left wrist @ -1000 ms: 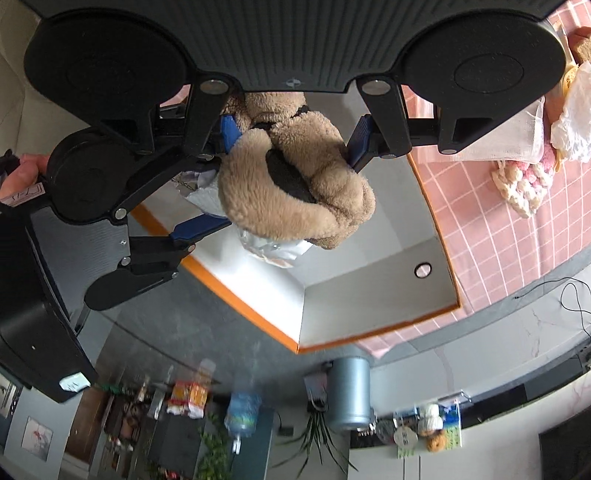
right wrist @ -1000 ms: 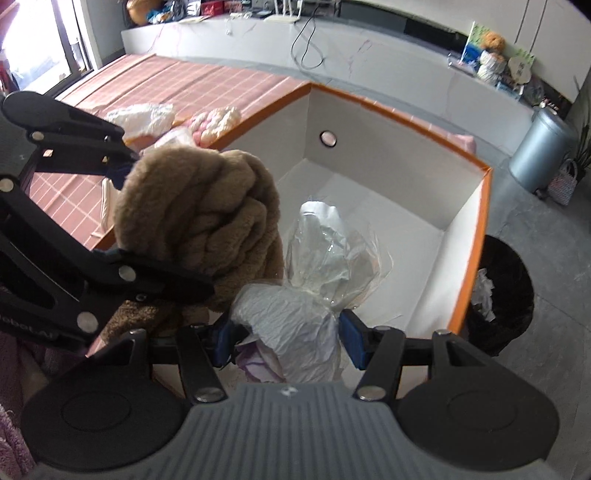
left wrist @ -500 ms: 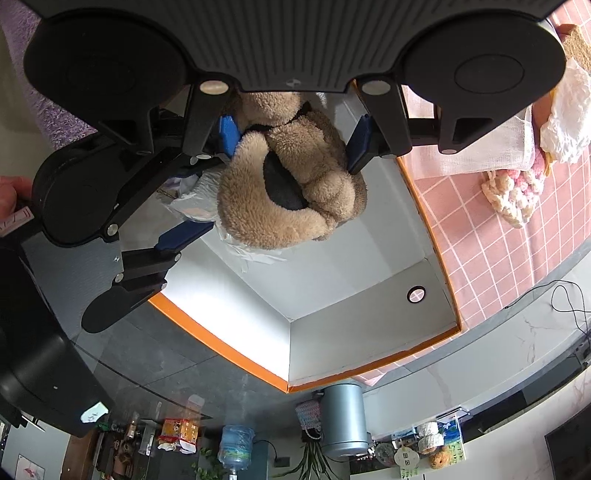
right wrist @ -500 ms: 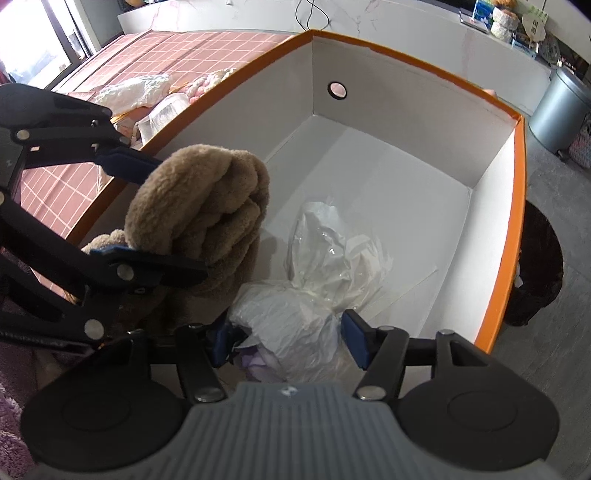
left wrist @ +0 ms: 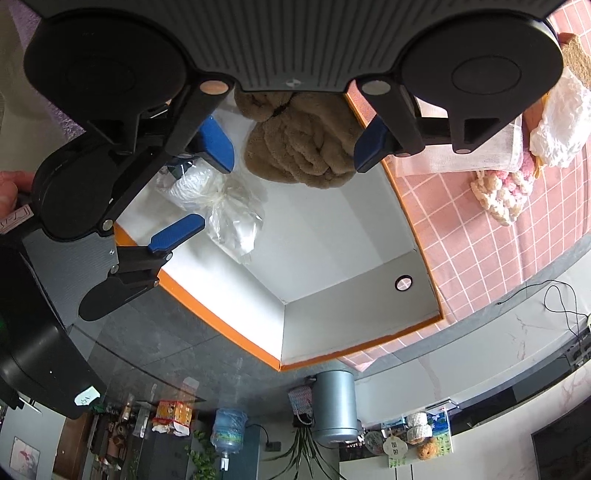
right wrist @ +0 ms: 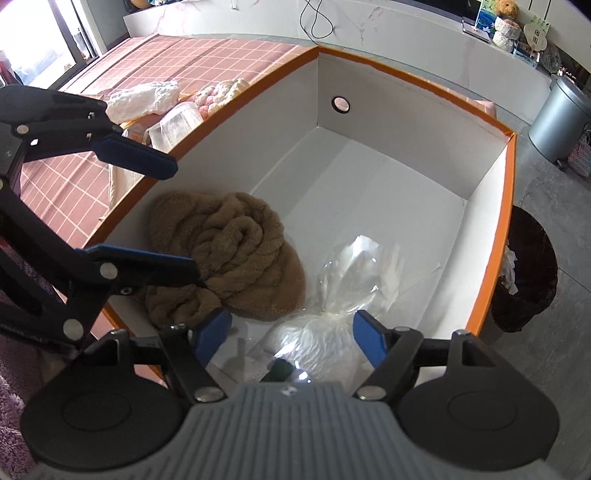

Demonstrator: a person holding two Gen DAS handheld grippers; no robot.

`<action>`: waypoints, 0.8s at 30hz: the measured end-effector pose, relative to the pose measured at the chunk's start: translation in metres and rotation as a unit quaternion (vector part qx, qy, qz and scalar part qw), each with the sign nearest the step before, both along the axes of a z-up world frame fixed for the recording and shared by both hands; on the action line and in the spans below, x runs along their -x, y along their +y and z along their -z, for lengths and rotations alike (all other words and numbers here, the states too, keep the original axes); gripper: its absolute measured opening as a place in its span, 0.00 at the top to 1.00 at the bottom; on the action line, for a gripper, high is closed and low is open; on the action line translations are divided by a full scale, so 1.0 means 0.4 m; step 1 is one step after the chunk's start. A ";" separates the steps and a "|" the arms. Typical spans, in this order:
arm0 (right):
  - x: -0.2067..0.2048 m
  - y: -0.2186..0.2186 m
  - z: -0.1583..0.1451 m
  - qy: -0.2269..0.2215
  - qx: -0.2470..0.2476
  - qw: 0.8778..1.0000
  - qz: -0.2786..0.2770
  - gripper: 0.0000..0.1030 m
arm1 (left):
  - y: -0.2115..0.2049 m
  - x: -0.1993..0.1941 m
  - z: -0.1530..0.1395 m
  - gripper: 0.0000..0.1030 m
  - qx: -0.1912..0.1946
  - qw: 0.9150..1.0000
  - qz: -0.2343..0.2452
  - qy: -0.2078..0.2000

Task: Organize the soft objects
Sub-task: 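Open the left tool to drop the towel while the right tool drops the bag, then move both tools back from the box to the pile on the table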

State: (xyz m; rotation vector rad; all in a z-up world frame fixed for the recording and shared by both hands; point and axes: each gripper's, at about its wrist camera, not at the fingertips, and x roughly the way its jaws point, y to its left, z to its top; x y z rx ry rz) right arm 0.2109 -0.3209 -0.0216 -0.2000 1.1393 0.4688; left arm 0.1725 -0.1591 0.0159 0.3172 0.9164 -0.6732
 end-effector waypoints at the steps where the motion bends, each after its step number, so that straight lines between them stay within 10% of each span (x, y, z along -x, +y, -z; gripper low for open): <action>1: 0.003 -0.003 -0.005 -0.002 0.000 1.000 0.002 0.27 | 0.002 0.002 -0.005 0.15 0.002 1.000 -0.001 -0.001; 24: 0.169 0.017 -0.145 -0.178 0.013 0.975 0.136 0.16 | 0.152 0.101 -0.070 0.15 0.100 0.989 -0.074 -0.077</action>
